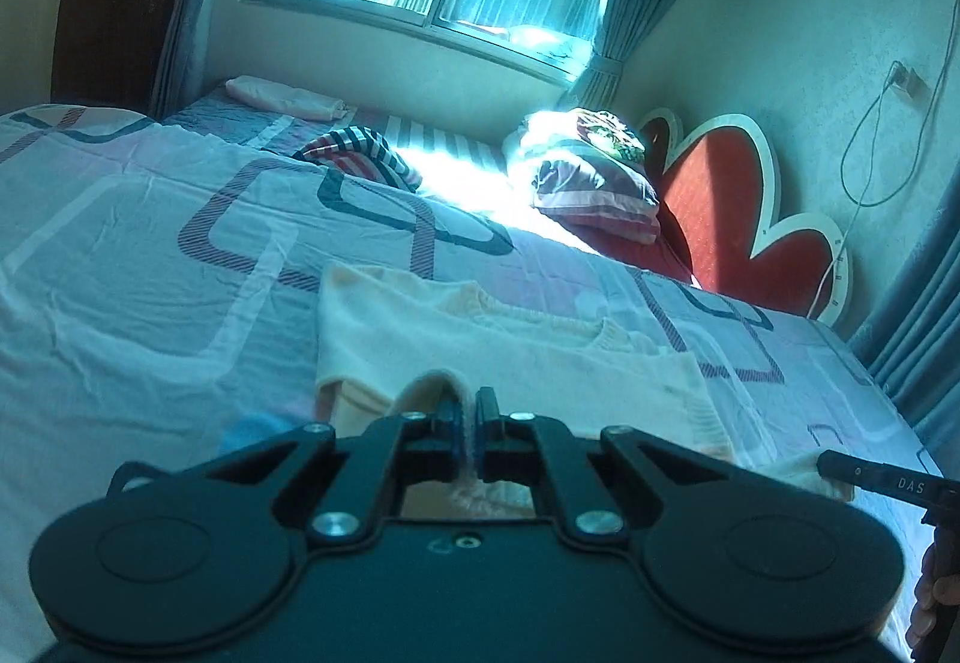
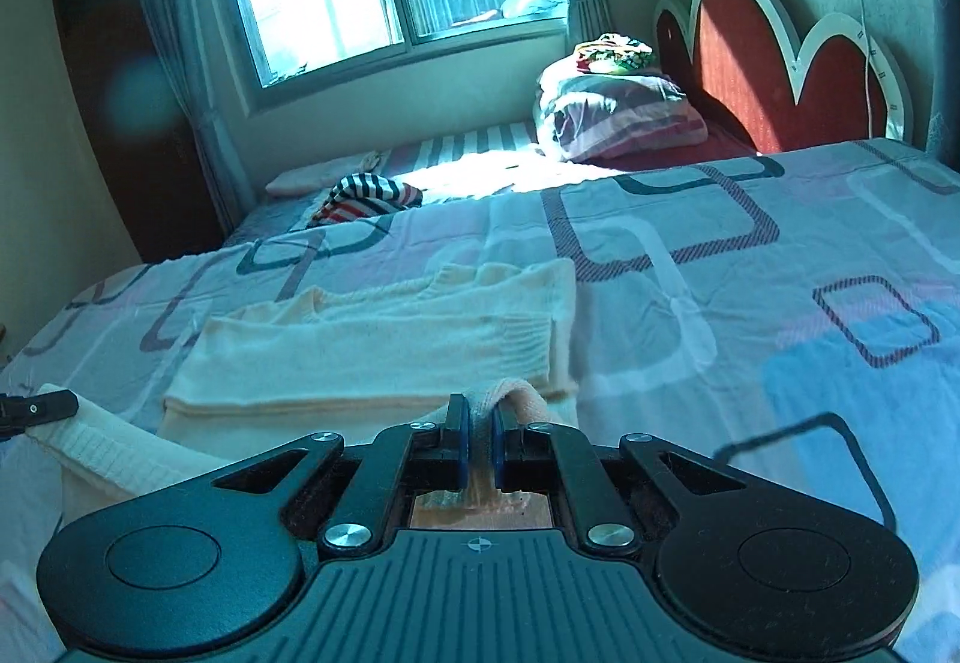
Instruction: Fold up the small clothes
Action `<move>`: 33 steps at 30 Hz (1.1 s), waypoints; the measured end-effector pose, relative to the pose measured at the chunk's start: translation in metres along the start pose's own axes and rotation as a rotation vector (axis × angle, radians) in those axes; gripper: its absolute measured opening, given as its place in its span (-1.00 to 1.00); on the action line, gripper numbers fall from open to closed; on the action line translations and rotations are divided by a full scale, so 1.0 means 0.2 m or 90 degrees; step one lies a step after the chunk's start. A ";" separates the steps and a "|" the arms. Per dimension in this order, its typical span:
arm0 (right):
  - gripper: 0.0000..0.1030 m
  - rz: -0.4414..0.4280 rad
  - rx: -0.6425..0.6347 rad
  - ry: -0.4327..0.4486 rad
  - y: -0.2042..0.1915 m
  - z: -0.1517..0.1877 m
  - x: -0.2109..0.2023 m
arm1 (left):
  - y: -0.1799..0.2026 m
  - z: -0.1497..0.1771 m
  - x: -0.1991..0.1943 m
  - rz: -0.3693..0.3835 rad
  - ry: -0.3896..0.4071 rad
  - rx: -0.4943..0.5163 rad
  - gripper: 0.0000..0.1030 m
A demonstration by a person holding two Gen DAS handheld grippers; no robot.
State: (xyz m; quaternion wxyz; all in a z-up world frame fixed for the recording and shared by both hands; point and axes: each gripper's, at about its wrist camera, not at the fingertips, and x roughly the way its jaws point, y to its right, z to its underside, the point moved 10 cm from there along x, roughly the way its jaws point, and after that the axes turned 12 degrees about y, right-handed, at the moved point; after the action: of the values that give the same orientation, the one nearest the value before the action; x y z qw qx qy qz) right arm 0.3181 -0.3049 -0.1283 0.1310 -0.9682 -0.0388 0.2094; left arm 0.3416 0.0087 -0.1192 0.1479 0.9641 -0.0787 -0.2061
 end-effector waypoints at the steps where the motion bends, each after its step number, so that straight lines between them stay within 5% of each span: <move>1: -0.87 -0.001 -0.004 0.002 0.00 -0.02 0.06 | 0.00 -0.02 0.05 -0.002 0.001 0.000 -0.93; 10: -0.87 0.002 0.055 -0.035 0.11 -0.17 0.58 | -0.13 -0.15 0.54 -0.048 -0.018 -0.037 -0.93; 16: -0.87 0.023 0.144 -0.104 0.26 -0.11 0.87 | -0.23 -0.09 0.83 -0.088 -0.087 -0.051 -0.93; 21: -0.86 0.043 0.164 -0.107 0.33 -0.14 1.00 | -0.25 -0.08 0.96 -0.113 -0.102 -0.029 -0.83; 23: -0.68 0.058 0.147 -0.099 0.36 -0.16 1.03 | -0.25 -0.09 1.00 -0.122 -0.103 -0.013 -0.63; 24: -0.26 0.065 0.137 -0.091 0.36 -0.17 1.04 | -0.26 -0.11 1.01 -0.132 -0.098 -0.003 -0.48; 25: 0.19 0.067 0.128 -0.083 0.37 -0.18 1.04 | -0.27 -0.12 1.02 -0.143 -0.089 0.009 0.00; 26: 0.29 0.065 0.114 -0.071 0.37 -0.20 1.04 | -0.28 -0.15 1.01 -0.153 -0.074 0.019 0.47; 28: 0.30 0.052 0.082 -0.059 0.36 -0.22 1.04 | -0.28 -0.19 0.98 -0.149 -0.050 0.035 0.50; 33: 0.30 0.009 0.003 -0.079 0.29 -0.15 1.07 | -0.26 -0.11 0.99 -0.086 -0.095 0.083 0.36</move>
State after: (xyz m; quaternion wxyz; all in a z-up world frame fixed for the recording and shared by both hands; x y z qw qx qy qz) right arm 0.5267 -0.3403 -0.2031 0.1289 -0.9533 -0.0397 0.2702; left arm 0.5346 0.0222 -0.1903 0.0646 0.9568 -0.0379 -0.2809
